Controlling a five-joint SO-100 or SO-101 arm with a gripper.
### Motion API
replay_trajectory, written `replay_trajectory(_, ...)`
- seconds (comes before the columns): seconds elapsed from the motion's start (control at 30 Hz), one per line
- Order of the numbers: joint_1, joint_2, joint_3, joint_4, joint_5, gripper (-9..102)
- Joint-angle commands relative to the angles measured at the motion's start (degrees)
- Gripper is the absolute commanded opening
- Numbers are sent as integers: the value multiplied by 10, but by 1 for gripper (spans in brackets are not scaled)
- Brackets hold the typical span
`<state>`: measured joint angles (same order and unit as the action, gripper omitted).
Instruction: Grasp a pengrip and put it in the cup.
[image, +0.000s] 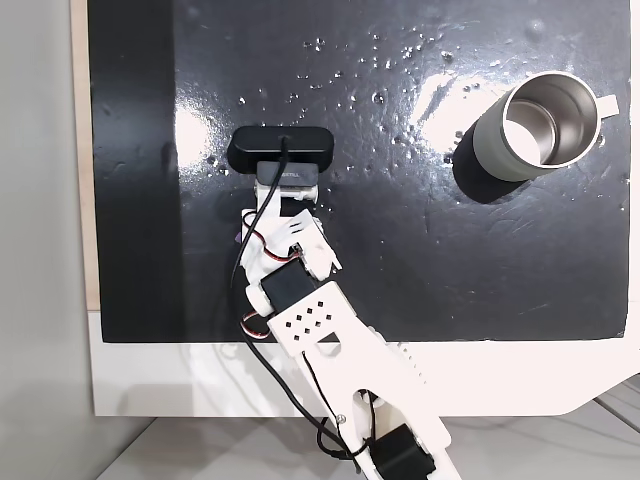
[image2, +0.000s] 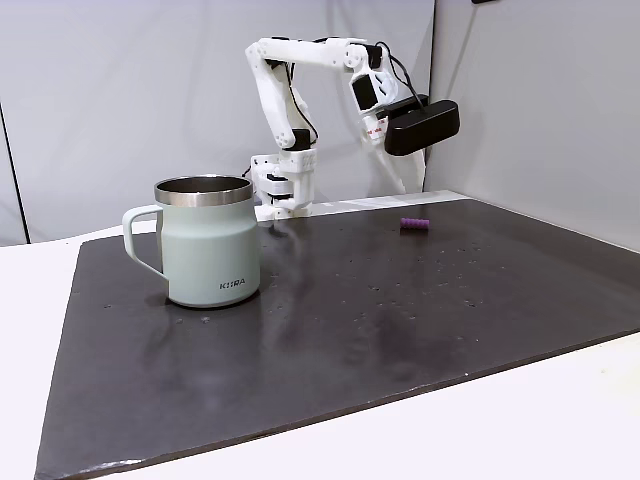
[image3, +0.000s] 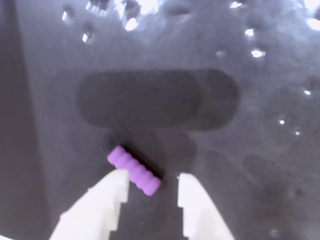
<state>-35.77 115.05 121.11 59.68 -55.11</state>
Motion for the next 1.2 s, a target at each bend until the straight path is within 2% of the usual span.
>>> replay_trajectory(0.0, -16, -3, -42, 11, -65, 15)
replay_trajectory(0.3, -25, -33, -41, 27, -194, 19)
replay_trajectory(0.5, -42, -72, -41, -5, -250, 22)
replay_trajectory(0.73, -78, -126, -60, -28, -272, 28)
replay_trajectory(1.17, -117, -153, -22, -42, -306, 31)
